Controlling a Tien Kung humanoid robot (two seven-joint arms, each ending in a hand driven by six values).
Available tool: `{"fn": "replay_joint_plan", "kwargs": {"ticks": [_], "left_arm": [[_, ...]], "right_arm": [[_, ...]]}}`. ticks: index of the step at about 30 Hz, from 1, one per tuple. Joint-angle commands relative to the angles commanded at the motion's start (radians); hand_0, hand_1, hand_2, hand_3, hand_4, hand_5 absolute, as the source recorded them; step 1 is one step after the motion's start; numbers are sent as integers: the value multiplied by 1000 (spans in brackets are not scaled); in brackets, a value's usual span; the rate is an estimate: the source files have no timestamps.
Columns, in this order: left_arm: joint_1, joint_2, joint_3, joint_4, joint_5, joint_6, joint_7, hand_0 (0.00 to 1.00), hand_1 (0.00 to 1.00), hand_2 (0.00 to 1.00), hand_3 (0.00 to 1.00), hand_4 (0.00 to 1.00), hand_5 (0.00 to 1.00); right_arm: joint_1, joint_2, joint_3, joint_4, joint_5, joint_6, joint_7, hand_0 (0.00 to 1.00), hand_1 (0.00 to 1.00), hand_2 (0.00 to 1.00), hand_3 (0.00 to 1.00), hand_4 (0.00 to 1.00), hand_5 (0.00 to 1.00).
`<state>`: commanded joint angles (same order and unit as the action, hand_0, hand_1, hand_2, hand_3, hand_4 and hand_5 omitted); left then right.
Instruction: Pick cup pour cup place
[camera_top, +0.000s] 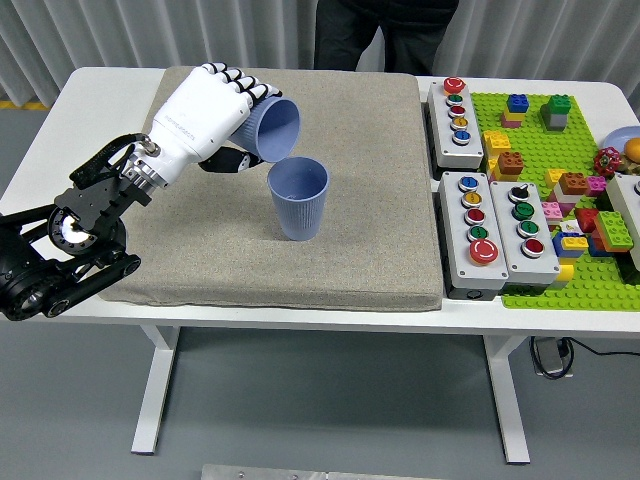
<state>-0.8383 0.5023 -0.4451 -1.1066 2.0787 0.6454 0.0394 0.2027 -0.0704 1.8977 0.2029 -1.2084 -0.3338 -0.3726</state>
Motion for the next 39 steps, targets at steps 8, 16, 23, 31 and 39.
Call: {"fn": "replay_joint_plan", "kwargs": {"ticks": [8, 16, 23, 31, 39], "left_arm": [[59, 1, -82, -11, -333, 0, -82, 413, 489, 521, 533, 683, 79], [147, -20, -181, -29, -671, 0, -174, 431, 490, 522, 532, 685, 80], [259, -84, -263, -47, -915, 0, -208, 433, 491, 520, 532, 687, 82], [353, -175, -295, -42, -879, 0, -239, 440, 491, 525, 532, 687, 84], [396, -267, -348, 10, -799, 0, -269, 453, 503, 531, 533, 687, 91]], "right_arm": [[1, 0, 3, -1, -4, 2, 1, 667, 610, 554, 536, 2, 132], [1, 0, 10, -1, -12, 5, 1, 667, 610, 555, 535, 2, 133], [1, 1, 12, -2, -17, 6, 2, 668, 610, 555, 535, 2, 132], [-5, 4, 16, -2, -21, 7, 2, 668, 610, 555, 535, 2, 131], [-9, 6, 21, -2, -29, 9, 2, 668, 610, 555, 535, 2, 132]]}}
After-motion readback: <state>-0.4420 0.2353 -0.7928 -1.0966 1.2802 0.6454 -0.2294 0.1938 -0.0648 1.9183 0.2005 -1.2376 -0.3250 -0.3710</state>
